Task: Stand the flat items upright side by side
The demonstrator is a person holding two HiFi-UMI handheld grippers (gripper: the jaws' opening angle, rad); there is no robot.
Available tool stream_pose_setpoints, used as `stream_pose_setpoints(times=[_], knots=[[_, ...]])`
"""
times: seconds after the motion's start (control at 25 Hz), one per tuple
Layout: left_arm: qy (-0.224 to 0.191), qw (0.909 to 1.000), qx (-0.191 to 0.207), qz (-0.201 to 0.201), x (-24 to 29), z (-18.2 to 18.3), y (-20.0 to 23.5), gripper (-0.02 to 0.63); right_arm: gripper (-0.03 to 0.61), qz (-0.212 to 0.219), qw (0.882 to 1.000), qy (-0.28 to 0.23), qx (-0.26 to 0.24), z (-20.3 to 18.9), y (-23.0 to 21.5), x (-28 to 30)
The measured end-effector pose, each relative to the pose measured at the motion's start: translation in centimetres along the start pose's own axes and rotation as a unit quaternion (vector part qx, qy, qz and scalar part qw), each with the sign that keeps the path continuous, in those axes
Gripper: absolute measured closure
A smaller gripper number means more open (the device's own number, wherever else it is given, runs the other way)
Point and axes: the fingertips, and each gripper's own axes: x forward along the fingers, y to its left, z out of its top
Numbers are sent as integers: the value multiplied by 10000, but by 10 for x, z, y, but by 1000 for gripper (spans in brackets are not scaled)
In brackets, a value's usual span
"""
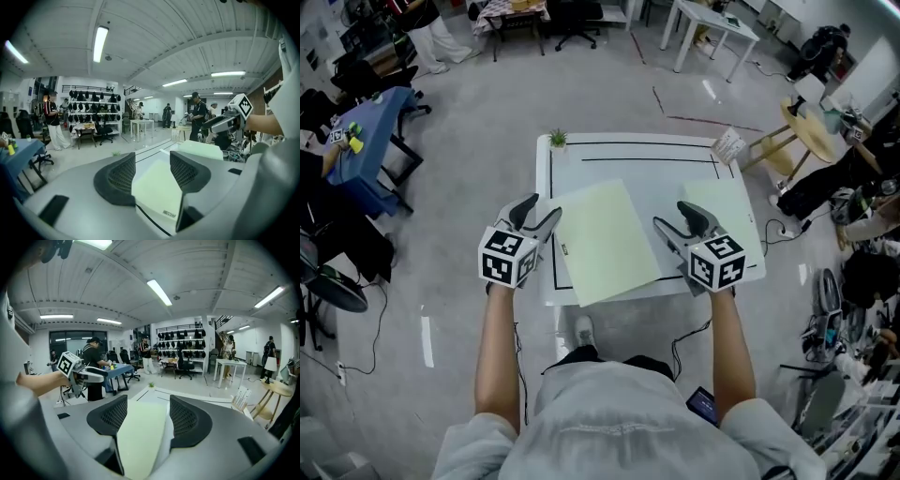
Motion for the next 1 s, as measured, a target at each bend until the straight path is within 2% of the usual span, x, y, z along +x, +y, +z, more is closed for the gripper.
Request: stream_pose_setpoints(times=[0.16,0.36,0.44,0.56,0.76,1.0], knots=[[158,9989,-439,42,6,-31,14,365,276,228,9985,383,329,-31,-6,34],[659,9960,-561,211,19,-75,22,364,268,469,9947,724,560,-64,-15,67],[769,9935,-783,311,19,-90,20,364,264,695,9918,886,600,-76,-15,82],[905,9897,-1065,321,24,-108,10,359,253,984,9863,1090,752,-93,-18,99],[1176,9846,-1250,325,35,-134,-11,353,250,1434,9746,1454,926,-123,-29,117],[1227,9727,-1939,354,43,-159,-28,324,235,1955,9582,1853,960,-153,-33,130]])
